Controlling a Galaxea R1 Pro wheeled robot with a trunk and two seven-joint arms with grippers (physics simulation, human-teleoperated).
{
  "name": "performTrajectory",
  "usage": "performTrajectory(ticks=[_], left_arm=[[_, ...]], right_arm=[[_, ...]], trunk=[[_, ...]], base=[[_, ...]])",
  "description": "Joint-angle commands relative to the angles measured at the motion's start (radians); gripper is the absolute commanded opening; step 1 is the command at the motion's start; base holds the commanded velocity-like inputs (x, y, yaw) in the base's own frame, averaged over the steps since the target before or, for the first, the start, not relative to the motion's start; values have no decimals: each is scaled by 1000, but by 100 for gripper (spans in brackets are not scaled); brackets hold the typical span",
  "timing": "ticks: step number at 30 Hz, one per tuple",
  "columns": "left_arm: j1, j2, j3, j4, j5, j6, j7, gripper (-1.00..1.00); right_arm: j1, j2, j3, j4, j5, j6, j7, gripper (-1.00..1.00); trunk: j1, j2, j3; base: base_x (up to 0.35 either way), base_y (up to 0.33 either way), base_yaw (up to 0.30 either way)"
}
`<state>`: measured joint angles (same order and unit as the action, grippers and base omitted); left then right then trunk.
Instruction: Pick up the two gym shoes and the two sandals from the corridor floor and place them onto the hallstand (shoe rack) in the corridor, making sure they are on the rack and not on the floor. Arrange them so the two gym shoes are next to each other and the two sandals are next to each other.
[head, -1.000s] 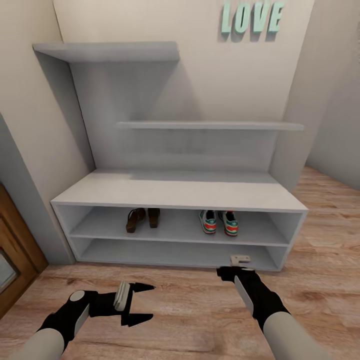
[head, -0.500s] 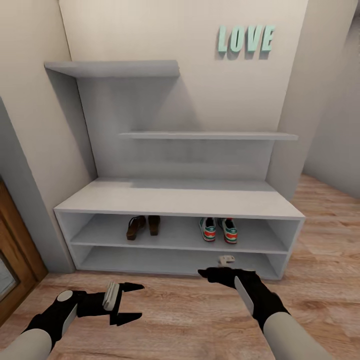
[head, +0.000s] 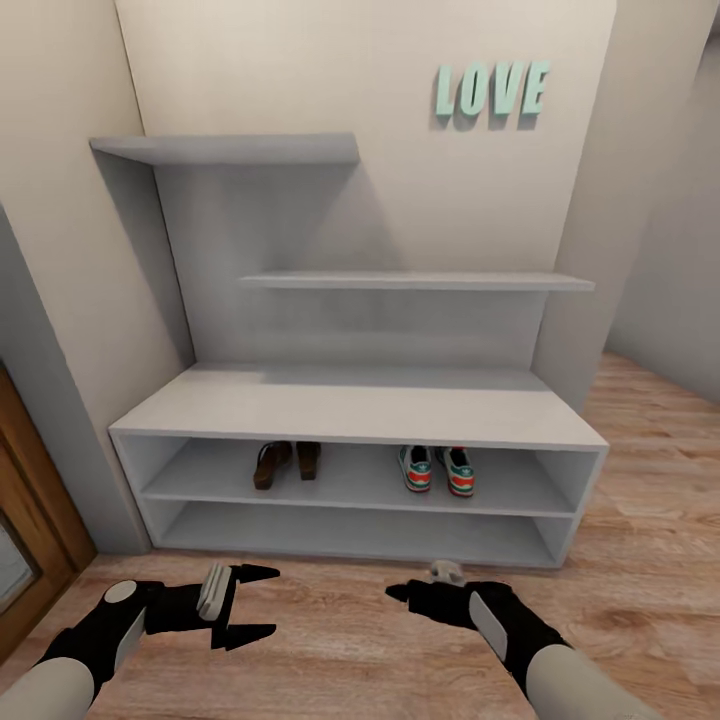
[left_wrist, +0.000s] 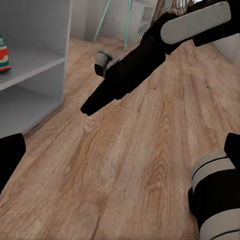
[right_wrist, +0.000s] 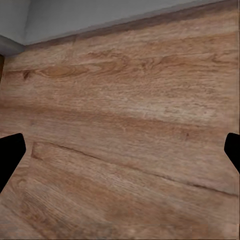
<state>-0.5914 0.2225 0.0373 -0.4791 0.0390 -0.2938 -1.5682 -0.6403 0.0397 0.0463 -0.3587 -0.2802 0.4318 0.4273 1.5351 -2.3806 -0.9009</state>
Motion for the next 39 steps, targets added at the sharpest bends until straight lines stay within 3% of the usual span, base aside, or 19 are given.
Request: performTrajectory(ticks=[1,6,15,39], left_arm=[[-1,0,1,1,2,-7,-3,100],[-1,0,1,1,2,-7,-3,100],[-1,0,1,1,2,-7,-3,100],[0,-2,0,1,2,-7,-3,100]], right_arm=[[-1,0,4,25,-11,6,-2,100],[0,0,5,124,-11,5,-2,100],[0,2,6,175,-10,3,-2,100],[0,3,8,192,-2,1,-2,100]], trunk=[[-4,7,2],[-23,42,18],[-58,105,43],[-150,273,89]], base=[[0,0,0],[0,0,0],[0,0,0],[0,0,0]])
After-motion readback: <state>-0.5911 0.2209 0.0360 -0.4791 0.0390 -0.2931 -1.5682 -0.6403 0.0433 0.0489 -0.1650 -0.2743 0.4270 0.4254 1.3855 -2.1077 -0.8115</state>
